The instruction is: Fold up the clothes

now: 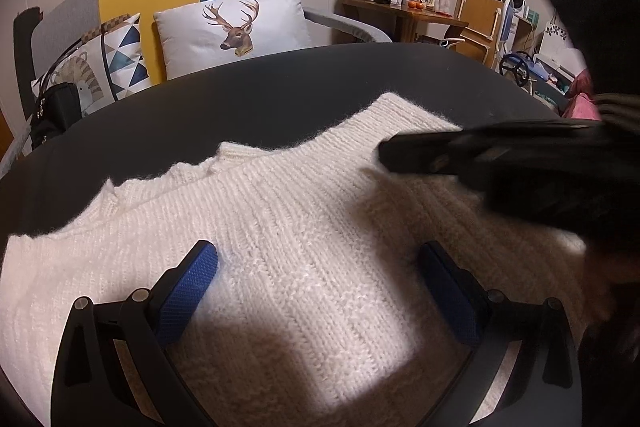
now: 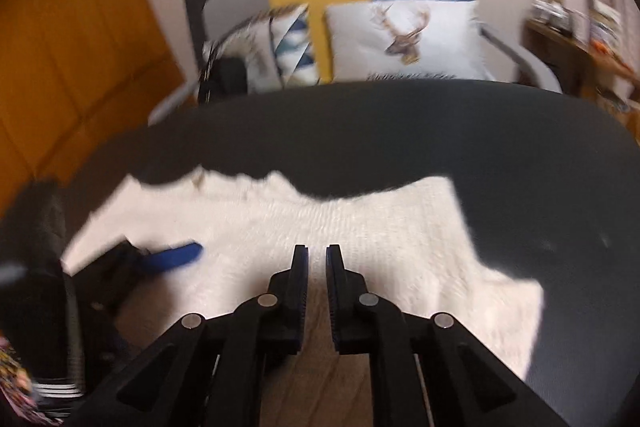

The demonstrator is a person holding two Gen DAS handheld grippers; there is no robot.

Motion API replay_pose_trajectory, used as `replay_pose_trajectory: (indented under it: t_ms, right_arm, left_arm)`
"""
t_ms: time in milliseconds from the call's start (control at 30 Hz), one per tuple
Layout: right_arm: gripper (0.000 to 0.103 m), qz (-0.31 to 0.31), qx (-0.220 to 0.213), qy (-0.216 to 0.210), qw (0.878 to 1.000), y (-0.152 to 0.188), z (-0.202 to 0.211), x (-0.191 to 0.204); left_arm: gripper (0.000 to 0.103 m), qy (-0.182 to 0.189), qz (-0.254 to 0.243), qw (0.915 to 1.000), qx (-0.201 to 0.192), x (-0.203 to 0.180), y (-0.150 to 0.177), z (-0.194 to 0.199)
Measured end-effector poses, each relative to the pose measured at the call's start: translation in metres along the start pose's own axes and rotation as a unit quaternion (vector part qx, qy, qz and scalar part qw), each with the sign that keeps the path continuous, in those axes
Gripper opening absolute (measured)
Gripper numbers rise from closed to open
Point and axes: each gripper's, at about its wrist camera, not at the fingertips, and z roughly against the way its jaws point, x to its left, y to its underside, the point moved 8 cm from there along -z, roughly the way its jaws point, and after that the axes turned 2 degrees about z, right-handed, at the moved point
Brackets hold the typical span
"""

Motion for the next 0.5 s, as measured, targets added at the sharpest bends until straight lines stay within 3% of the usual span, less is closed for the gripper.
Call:
replay_pose_trajectory:
  t_ms: [100,233,367,500]
  right_arm:
    - [0.009,0.019,0.029,0.015,0.999,0.0,-0.015,-0.003]
    - [0.003,-0.012,0.039,0.035,0.999,-0.003,-0.027,-0.025]
    - [0.002,-0.048,0.02,0.065,0.997,-0.008,-0.026,-0.044]
    - [0.001,-0.076,0.011,0.061,0.995,-0.006,-0.03,-0.056]
  left_arm:
    - [0.102,0.0,0.0,1.0,0.0,0.001,0.001,0.0]
    - [0.102,0.0,0.0,1.0,-0.001,0.001,0.001,-0.001]
    - [0.102,0.001,0.001,1.0,-0.001,0.002,0.002,-0.002]
    - [0.102,0.0,0.001,1.0,-0.001,0.002,0.003,-0.003]
